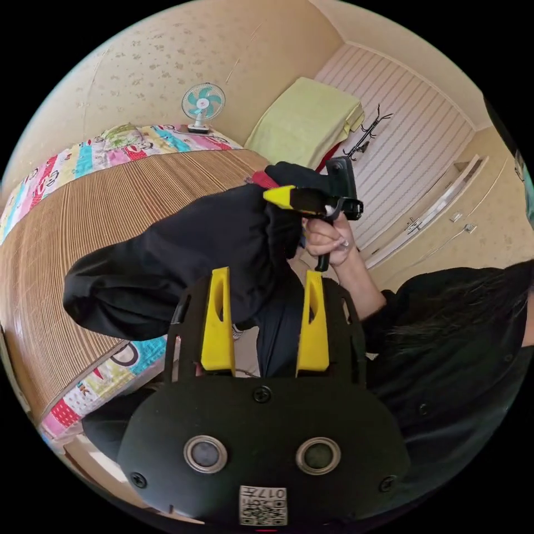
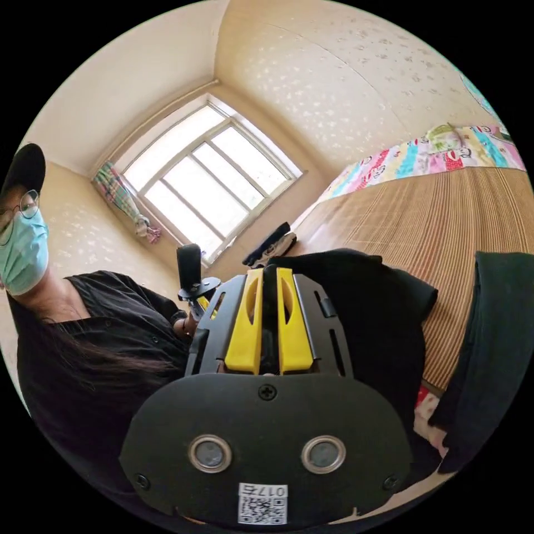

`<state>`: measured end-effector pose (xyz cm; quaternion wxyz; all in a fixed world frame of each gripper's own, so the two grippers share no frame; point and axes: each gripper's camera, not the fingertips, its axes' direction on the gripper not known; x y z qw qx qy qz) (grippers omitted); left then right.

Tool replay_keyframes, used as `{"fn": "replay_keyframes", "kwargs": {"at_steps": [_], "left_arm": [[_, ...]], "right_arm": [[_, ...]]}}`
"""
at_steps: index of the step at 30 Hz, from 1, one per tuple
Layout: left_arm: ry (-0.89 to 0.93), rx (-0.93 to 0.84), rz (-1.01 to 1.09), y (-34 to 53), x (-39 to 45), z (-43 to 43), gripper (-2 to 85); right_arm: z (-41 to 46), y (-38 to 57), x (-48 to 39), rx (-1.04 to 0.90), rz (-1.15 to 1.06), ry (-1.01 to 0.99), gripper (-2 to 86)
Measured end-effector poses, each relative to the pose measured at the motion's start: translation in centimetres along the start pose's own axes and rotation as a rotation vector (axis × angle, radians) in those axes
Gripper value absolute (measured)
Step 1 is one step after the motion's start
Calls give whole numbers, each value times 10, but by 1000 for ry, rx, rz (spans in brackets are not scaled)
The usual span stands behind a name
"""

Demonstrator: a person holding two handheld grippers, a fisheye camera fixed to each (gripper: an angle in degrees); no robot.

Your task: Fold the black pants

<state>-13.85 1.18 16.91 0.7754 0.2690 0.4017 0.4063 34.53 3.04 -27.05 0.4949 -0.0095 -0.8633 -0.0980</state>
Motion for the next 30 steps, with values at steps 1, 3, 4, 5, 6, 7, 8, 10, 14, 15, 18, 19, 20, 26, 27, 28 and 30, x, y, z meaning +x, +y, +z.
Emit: {"fn": "replay_keyframes", "kwargs": {"at_steps": [1,3,4,5,6,7,8,10,14,15,18,19,20,26,27,28,30], "left_arm": [[5,24,-15,-1,-2,-3,181],[-115,158,-122,-2,-13,-26,153],[-147,179,-151,-2,-18,-33,119],[-153,234,-155,0,-26,-48,50],[-175,275,-131,3,-34,-61,27],[-182,282,-112,4,-39,-66,16],[-206,271,-118,7,-52,-73,10],[-194,256,-173,14,-79,-80,3],[-136,272,-299,33,-130,-88,-2],[-104,295,-297,34,-136,-96,-3],[-14,289,-194,25,-143,-107,-3],[5,287,-184,24,-144,-107,-3],[49,287,-172,21,-149,-107,-3],[71,290,-319,23,-168,-91,7],[48,293,-397,30,-172,-87,12],[39,299,-451,35,-175,-85,16],[68,326,-666,63,-190,-74,49]], "right_arm": [[12,-18,-4,-13,-27,-113,20],[33,-39,-14,-9,-97,-393,14],[44,-53,-17,3,-122,-683,11],[49,-60,-17,-3,-110,-768,10],[53,-75,-19,-42,-84,-778,11],[46,-86,-24,-75,-130,-625,12],[40,-89,-27,-78,-164,-509,14],[17,-86,-21,-55,-196,-5,25],[10,-60,32,-150,-47,296,74],[11,-47,48,-180,-11,268,86],[14,-30,58,-174,-63,374,94],[18,-30,57,-170,-118,486,94],[21,-31,58,-177,-145,539,95],[97,-23,119,-612,-129,120,38],[108,-8,120,-613,-149,-96,22],[119,10,116,-576,-164,-165,15],[138,37,109,-544,-162,-88,9]]}}
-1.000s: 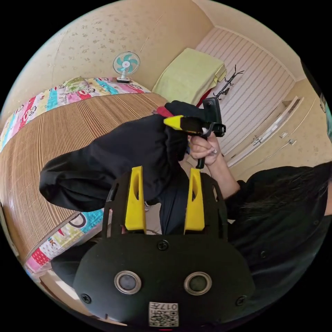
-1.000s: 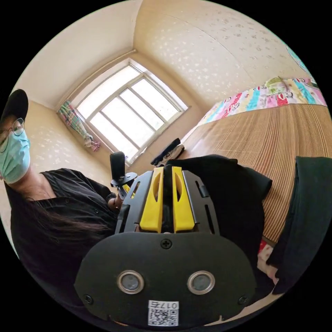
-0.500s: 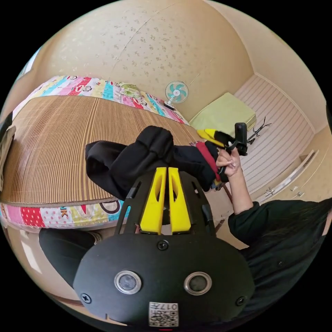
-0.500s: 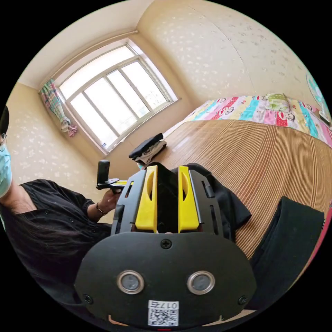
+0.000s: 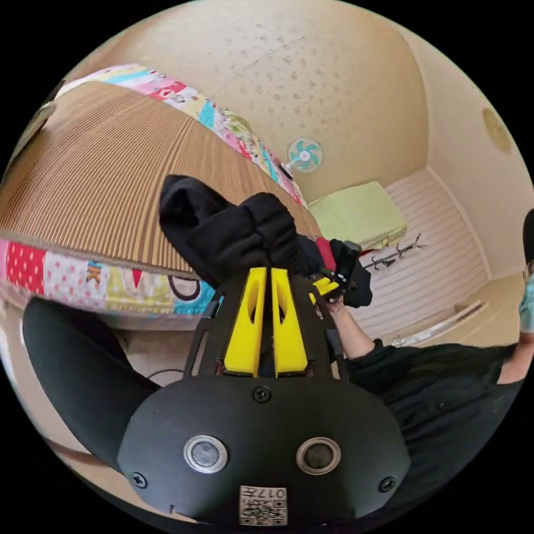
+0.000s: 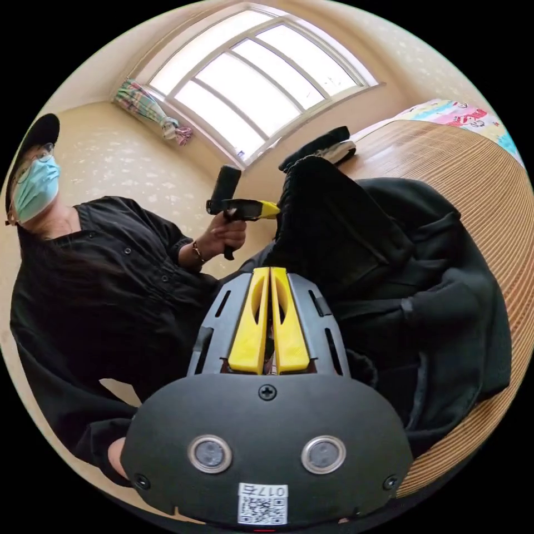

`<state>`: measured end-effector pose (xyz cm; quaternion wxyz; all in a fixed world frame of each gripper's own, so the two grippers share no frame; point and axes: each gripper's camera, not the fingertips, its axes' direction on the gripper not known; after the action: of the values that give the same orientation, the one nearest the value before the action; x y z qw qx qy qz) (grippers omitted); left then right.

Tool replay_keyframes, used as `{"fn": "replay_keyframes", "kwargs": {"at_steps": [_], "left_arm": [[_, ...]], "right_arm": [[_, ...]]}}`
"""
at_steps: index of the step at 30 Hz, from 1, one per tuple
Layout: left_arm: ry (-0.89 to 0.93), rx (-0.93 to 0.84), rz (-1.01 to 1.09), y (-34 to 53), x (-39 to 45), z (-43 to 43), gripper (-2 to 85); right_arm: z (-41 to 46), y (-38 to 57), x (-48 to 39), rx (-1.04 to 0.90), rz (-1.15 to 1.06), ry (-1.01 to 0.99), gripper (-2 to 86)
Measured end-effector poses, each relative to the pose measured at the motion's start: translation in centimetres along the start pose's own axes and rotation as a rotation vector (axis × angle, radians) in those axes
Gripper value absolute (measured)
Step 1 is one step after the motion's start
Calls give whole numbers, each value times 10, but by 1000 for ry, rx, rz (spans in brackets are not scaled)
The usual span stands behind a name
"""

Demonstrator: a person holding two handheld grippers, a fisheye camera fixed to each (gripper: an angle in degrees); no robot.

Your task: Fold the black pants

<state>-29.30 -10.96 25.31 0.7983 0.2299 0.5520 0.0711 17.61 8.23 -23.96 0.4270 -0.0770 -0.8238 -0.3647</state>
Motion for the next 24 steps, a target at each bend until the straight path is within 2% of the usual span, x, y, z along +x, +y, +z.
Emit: {"fn": "replay_keyframes", "kwargs": {"at_steps": [3,6,8,10,11,13,18,21,24], "left_arm": [[93,-9,-160,19,-22,8,200],[-63,-72,-175,30,-11,31,251],[-172,-95,-227,35,-6,52,224],[-247,-78,-303,41,-7,67,134],[-211,-33,-309,43,-3,69,52],[-124,45,-209,44,23,63,46],[-163,158,499,60,172,20,45],[-52,166,781,66,232,-2,44],[54,93,983,68,280,3,44]], "right_arm": [[48,11,-11,3,97,135,4],[85,12,-21,20,165,223,2],[99,10,-23,29,170,219,2],[100,1,-25,52,94,16,2],[96,-2,-26,57,73,-14,3],[62,-15,-34,94,5,19,4],[-33,-41,-58,228,-179,237,14],[-71,-68,-61,304,-319,385,31],[-74,-123,-51,249,-382,420,86]]}}
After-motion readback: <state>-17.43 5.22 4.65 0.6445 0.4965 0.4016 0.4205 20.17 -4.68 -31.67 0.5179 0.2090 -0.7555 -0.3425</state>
